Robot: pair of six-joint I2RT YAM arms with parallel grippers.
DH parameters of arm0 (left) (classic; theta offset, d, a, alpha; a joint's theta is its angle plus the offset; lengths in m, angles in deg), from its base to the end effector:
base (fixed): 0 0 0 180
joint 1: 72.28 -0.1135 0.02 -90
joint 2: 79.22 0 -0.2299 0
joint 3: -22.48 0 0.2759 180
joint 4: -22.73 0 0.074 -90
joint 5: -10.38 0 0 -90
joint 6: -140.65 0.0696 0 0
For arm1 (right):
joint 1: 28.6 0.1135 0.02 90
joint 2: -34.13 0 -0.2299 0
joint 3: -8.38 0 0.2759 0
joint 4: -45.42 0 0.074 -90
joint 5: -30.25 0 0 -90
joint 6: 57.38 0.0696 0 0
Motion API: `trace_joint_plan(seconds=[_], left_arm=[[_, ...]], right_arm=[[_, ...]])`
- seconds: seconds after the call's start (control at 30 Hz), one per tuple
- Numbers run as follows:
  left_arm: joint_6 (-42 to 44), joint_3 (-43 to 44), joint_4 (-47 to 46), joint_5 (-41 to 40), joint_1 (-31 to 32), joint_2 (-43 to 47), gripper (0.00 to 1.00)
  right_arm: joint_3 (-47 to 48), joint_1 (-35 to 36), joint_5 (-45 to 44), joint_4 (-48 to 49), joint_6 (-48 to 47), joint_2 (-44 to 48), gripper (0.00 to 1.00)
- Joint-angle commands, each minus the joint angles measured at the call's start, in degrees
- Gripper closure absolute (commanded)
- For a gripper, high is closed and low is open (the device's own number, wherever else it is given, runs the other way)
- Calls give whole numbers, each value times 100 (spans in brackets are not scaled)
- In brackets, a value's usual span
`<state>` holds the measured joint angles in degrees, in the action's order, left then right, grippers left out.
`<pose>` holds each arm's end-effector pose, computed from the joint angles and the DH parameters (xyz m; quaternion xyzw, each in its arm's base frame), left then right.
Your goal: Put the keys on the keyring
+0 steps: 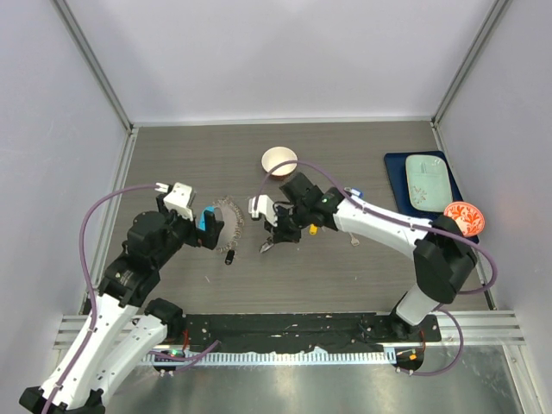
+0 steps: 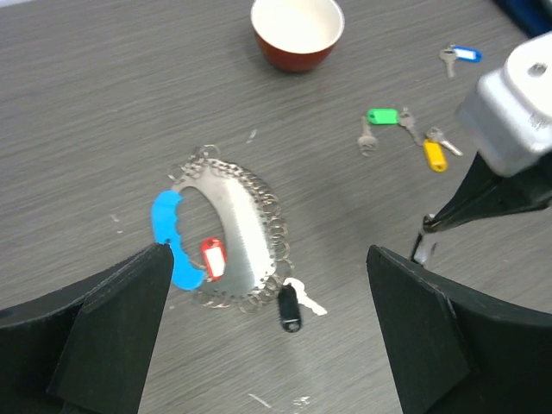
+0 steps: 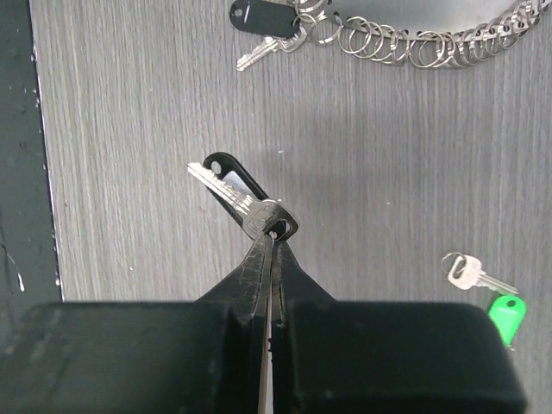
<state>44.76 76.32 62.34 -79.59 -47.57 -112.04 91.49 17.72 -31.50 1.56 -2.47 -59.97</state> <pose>0.2002 -0.0922 0.2913 0.1329 0.8011 -0.1542 0.5629 0.2422 0.3013 0.1796 -0.6588 0.6528 0.2602 0.2687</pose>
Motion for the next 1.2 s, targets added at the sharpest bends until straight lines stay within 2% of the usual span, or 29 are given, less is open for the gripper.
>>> trace_joint_plan(seconds=[0.0,0.17,0.3,0.43,0.6,0.67,0.93,1.03,1.17], left_arm=[[-631,-137,-410,655,-28,56,0],[-1457,-496,-578,753,-28,188,0],[-1924,-805,-814,762,-19,232,0],[-2118,-946,-850,779,-19,162,0],[-2066,-937,-710,595,-19,214,0],[-2013,-876,-570,533,-19,267,0],[-1925,-814,-349,427,-19,399,0],[-1933,-814,-341,445,-19,408,0],[-1933,-805,-323,480,-27,434,0]], right_arm=[[-706,403,-1002,1290,1195,471,98],[-1700,526,-1734,2501,2890,902,99],[-2403,676,-2183,3067,3472,1000,99],[-2546,694,-2700,3269,3886,806,99],[-2589,694,-2807,3445,4370,517,99],[-2589,720,-3157,3437,4528,464,98],[-2326,834,-3431,2770,4713,209,92],[-2159,852,-3440,2462,4696,200,84],[-1870,852,-3440,2128,4617,165,78]])
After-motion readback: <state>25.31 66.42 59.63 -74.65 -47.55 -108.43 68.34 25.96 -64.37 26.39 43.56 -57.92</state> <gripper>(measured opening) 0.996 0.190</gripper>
